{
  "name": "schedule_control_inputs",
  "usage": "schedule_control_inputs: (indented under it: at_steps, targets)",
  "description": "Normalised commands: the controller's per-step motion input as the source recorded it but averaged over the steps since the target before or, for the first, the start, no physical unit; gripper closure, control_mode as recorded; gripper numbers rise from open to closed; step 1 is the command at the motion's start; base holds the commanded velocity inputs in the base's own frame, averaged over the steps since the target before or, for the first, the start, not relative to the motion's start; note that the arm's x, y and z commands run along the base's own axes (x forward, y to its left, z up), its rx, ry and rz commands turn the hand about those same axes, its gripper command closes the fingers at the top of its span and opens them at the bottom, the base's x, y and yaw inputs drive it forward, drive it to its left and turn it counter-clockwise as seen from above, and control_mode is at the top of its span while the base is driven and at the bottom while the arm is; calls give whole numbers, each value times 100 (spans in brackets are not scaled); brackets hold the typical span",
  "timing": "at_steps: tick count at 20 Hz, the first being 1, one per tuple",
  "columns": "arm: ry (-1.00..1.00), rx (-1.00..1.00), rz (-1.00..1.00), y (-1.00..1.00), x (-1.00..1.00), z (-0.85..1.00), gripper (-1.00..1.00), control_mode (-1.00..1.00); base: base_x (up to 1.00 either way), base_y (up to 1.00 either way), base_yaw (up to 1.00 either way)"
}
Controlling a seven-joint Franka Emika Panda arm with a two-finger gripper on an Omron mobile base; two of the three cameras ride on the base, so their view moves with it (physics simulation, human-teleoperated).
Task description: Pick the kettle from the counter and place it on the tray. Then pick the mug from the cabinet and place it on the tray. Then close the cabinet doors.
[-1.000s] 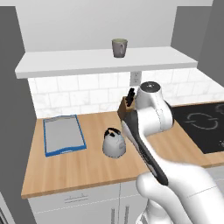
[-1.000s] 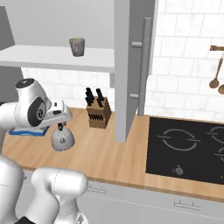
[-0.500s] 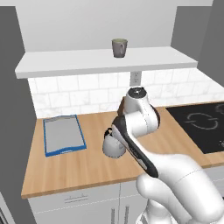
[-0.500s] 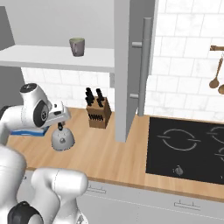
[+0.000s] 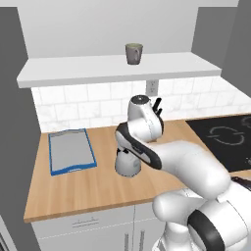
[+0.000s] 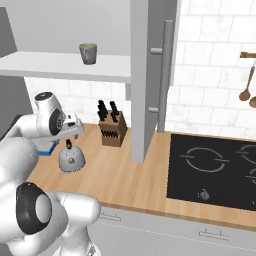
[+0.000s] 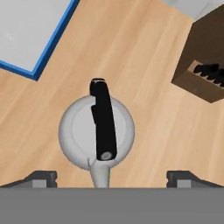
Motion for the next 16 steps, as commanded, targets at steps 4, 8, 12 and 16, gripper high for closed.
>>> schedule_control_inputs:
  at_steps: [4, 8, 12, 16]
  targets:
    - [0, 1, 0, 8, 32, -28, -100, -100, 0, 0, 0]
    - [0, 7, 0, 6, 16, -29, -100, -100, 0, 0, 0]
    - [4, 5, 0, 0, 0, -32, -100, -100, 0, 0, 0]
    - [9, 0, 0, 0, 7, -36, -100, -100, 0, 0, 0]
